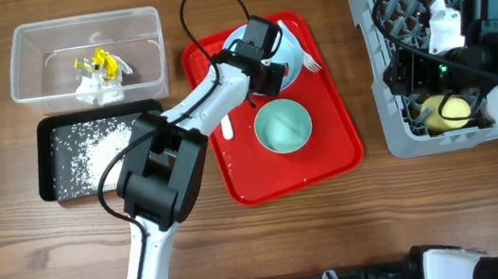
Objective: Sort waste into correct bins and load items into the dishwasher rack
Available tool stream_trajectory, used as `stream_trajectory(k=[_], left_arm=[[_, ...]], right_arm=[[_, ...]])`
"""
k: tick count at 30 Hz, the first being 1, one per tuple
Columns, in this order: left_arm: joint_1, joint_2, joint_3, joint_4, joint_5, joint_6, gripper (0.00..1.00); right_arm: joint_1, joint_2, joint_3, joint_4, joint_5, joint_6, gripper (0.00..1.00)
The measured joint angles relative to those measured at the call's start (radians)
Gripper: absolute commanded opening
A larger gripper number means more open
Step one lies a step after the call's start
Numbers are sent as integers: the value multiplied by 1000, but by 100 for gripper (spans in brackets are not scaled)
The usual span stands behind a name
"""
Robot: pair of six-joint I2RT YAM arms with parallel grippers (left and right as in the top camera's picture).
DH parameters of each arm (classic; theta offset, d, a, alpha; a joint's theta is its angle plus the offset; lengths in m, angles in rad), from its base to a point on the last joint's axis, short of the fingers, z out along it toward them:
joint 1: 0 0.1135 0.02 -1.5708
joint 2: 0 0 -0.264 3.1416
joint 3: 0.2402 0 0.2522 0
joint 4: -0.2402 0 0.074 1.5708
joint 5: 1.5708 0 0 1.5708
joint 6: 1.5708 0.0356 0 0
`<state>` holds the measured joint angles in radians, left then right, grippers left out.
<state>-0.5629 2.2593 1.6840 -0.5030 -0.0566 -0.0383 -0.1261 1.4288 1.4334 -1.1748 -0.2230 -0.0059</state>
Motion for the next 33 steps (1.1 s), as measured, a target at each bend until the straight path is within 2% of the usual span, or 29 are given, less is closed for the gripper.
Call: stream_trajectory(k=[8, 16, 18, 20, 23, 25, 26, 33], left_arm=[[0, 0, 0, 3, -3, -8, 71], [2, 0, 4, -39, -6, -42, 58], [5, 0, 4, -37, -6, -44, 51], [13, 0, 4, -31, -6, -46, 38], [18, 0, 4, -27, -6, -52, 23], [20, 0, 4, -27, -6, -49, 8], [20, 0, 4, -24, -6, -55, 4], [20, 0, 4, -16, -6, -53, 4]], right_arm=[[0, 0, 0, 0, 0, 0, 85], [0, 0, 0, 0, 0, 0, 85], [0, 0, 0, 0, 0, 0, 84], [0, 0, 0, 0, 0, 0, 85], [0, 0, 0, 0, 0, 0, 84], [0, 0, 0, 0, 0, 0, 85], [0, 0, 0, 0, 0, 0, 85], [0, 0, 0, 0, 0, 0, 85]])
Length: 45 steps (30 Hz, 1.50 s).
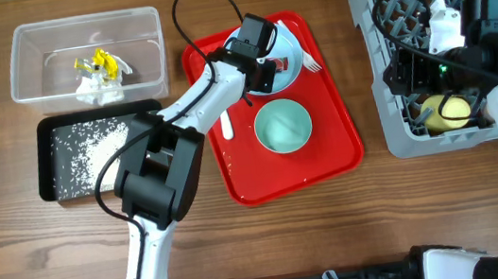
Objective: Sort waste into correct bins and load items into the dishwasher rack
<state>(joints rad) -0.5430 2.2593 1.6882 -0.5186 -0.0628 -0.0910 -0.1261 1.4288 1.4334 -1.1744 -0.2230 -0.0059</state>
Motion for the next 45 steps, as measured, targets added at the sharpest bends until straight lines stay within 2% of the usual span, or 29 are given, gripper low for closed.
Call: stream_trajectory(k=[25, 31, 32, 33, 35, 36, 37, 41, 45], left_arm=[[0, -2, 0, -34, 0, 0, 4], [0, -81, 0, -34, 0, 0, 4], [0, -97, 1, -27, 0, 0, 13], [0, -111, 5, -20, 0, 0, 36], [0, -119, 12, 6, 0, 2, 76], [0, -119, 13, 23, -1, -1, 83], [0, -119, 13, 43, 0, -2, 87], [3, -111, 15, 143, 0, 3, 91], [10, -70, 16, 135, 0, 8, 93]], right_arm=[[0, 0, 0, 0, 0, 0, 85], [0, 0, 0, 1, 0, 0, 84], [0, 0, 0, 0, 0, 0, 84], [0, 0, 0, 1, 0, 0, 85], [0, 0, 0, 1, 0, 0, 85], [0, 0, 0, 1, 0, 0, 84], [0, 0, 0, 2, 0, 0, 85], [0, 0, 0, 3, 0, 0, 85], [0, 0, 0, 2, 0, 0, 85]])
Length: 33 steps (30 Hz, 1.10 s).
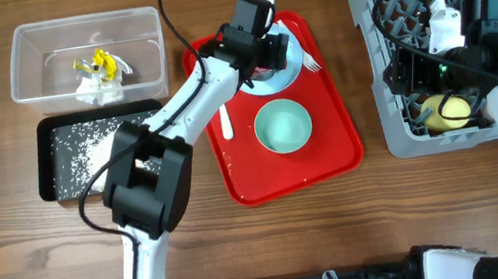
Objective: Sort waste into correct bins and load items into the dishwasher rack
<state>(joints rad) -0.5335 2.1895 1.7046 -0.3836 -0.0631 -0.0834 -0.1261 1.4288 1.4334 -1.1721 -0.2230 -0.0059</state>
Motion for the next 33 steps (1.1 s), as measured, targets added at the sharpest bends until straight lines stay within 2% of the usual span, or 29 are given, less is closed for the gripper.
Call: stream_trajectory(k=[3, 10, 11, 13, 14, 22, 24, 33], left_arm=[[3, 40, 0, -6, 0, 4, 93], [3, 85, 0, -20, 0, 19, 80], [3, 85, 0, -19, 0, 19, 73], [3, 96, 0, -19, 0, 21, 52], [3, 104, 0, -21, 0, 20, 51], [3, 122, 9, -20, 9, 25, 91], [3, 122, 10, -20, 9, 27, 94], [3, 122, 10, 28, 12, 26, 96]], right_arm=[[0, 0, 0, 0, 0, 0, 85], [0, 0, 0, 0, 0, 0, 85], [0, 0, 0, 0, 0, 0, 85], [0, 0, 0, 0, 0, 0, 85], [0, 0, 0, 0, 0, 0, 85], [0, 0, 0, 0, 0, 0, 85], [0, 0, 0, 0, 0, 0, 85], [0, 0, 0, 1, 0, 0, 85]])
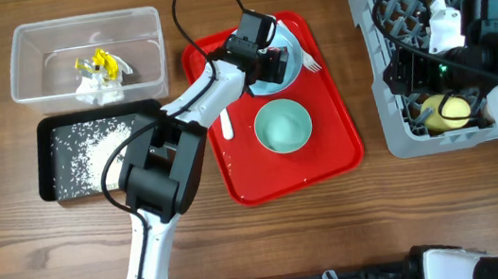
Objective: Sort waste into correct bins and load items into the dishwasher rack
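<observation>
A red tray (pixel 333 162) carries a light blue plate (pixel 295 69), a green bowl (pixel 283 126), a white fork (pixel 309 57) by the plate's right rim and a white utensil (pixel 226 121) on its left side. My left gripper (pixel 276 62) hangs over the blue plate and covers most of it; its fingers do not show clearly. The grey dishwasher rack (pixel 385 8) stands at the right. My right gripper (pixel 410 74) sits inside it beside a yellow item (pixel 456 110), fingers hidden.
A clear bin (pixel 27 38) at the back left holds yellow and white scraps. In front of it lies a black tray (pixel 50 183) with white grains. The left arm's cable loops above the red tray's back edge.
My left gripper was over the back edge of the blue plate, toward the tray's far rim. It now sits a little nearer and to the right, over the plate's middle. The right arm is unchanged.
My left gripper stood over the blue plate at the first two moments, barely shifting. Then it was further back over the plate's far edge, and now it is over the plate again. Bowl, fork and right arm have stayed where they were.
</observation>
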Available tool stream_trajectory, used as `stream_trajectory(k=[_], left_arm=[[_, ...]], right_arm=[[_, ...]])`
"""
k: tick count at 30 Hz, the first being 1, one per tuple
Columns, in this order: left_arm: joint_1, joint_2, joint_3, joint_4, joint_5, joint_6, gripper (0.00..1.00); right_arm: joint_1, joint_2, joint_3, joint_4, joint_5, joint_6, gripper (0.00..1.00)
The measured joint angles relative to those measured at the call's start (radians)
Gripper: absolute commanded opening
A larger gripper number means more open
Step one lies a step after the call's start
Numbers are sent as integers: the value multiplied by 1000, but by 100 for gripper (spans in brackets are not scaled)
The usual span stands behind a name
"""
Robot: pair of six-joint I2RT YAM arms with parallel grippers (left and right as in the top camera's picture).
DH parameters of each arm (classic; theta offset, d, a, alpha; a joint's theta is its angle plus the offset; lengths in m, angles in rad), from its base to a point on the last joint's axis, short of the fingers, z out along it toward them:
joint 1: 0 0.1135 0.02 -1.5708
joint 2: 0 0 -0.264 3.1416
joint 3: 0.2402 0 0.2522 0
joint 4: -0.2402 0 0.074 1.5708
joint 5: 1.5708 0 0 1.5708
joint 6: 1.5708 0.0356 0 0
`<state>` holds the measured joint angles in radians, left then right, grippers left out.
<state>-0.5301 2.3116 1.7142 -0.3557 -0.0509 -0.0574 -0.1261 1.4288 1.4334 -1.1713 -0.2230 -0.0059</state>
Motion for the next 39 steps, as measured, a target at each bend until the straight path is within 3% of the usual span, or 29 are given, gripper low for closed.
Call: stream_trajectory(k=[8, 10, 13, 17, 27, 34, 39], left_arm=[[-15, 13, 1, 50, -7, 10, 93], [-19, 29, 1, 61, -27, 18, 74], [-19, 33, 6, 66, -38, 20, 34], [-20, 36, 8, 69, -43, 16, 5], [-35, 32, 11, 57, -57, 22, 4], [-35, -82, 9, 0, -57, 22, 5], [-35, -117, 9, -13, -57, 19, 27]], right_arm=[[0, 0, 0, 0, 0, 0, 85], [0, 0, 0, 0, 0, 0, 85], [0, 0, 0, 0, 0, 0, 85], [0, 0, 0, 0, 0, 0, 85], [0, 0, 0, 0, 0, 0, 85], [0, 0, 0, 1, 0, 0, 85], [0, 0, 0, 1, 0, 0, 85]])
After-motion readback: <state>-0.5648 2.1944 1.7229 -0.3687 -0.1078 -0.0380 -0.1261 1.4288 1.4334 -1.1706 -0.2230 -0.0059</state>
